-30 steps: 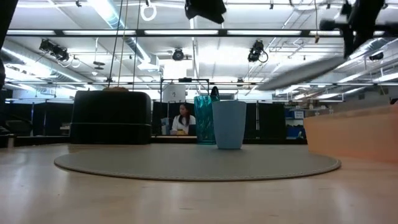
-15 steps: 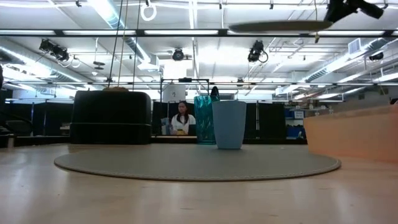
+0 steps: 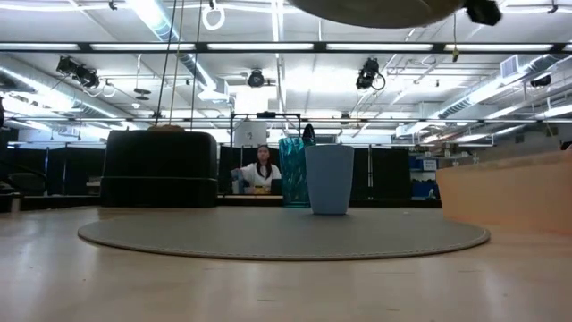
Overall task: Arrange a breakfast setting
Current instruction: Put the light blue plate on the brown table mat
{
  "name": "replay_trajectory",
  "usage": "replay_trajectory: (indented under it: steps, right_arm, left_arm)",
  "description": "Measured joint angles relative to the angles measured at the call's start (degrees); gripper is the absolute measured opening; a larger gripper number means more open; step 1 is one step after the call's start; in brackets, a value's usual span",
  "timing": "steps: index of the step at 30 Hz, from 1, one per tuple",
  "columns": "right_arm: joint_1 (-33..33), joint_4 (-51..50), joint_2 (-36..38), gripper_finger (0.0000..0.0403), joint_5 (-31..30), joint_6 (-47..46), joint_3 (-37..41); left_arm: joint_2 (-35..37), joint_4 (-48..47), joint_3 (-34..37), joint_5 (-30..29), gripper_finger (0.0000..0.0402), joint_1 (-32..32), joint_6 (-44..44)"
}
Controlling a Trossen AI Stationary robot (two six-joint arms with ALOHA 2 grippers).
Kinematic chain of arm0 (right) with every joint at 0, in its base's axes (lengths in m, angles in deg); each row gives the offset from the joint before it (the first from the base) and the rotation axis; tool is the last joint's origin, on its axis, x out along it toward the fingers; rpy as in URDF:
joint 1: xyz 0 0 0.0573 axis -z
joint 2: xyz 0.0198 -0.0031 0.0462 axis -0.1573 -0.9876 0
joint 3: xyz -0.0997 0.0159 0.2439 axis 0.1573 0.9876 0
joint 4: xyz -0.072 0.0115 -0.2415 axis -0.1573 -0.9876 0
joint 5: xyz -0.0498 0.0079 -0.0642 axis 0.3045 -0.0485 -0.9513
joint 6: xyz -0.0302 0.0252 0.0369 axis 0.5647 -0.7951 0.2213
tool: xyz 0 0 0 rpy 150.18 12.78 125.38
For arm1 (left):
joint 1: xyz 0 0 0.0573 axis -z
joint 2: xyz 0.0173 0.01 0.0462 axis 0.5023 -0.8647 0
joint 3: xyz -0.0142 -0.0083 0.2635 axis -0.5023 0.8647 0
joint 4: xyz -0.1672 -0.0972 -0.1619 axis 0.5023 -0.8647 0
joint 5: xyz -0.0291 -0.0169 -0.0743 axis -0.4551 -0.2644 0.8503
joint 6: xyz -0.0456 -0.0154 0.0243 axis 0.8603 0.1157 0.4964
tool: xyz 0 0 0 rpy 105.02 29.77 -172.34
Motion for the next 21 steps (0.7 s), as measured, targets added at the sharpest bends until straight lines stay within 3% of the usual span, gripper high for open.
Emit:
replay_trajectory:
  steps: [10, 21]
  right_arm:
    - [-18.03, 14.09, -18.49, 0.0012, -3.78, -13.96, 0.0]
    - [-23.59, 19.79, -37.31, 0.0012, -5.23, -37.63, 0.0]
  left_arm:
    - [2.02, -4.96, -0.04, -0.13, 0.0164, 1.94, 0.6]
    - [7.31, -18.87, 0.0, 1.44, 0.0164, 8.16, -2.11]
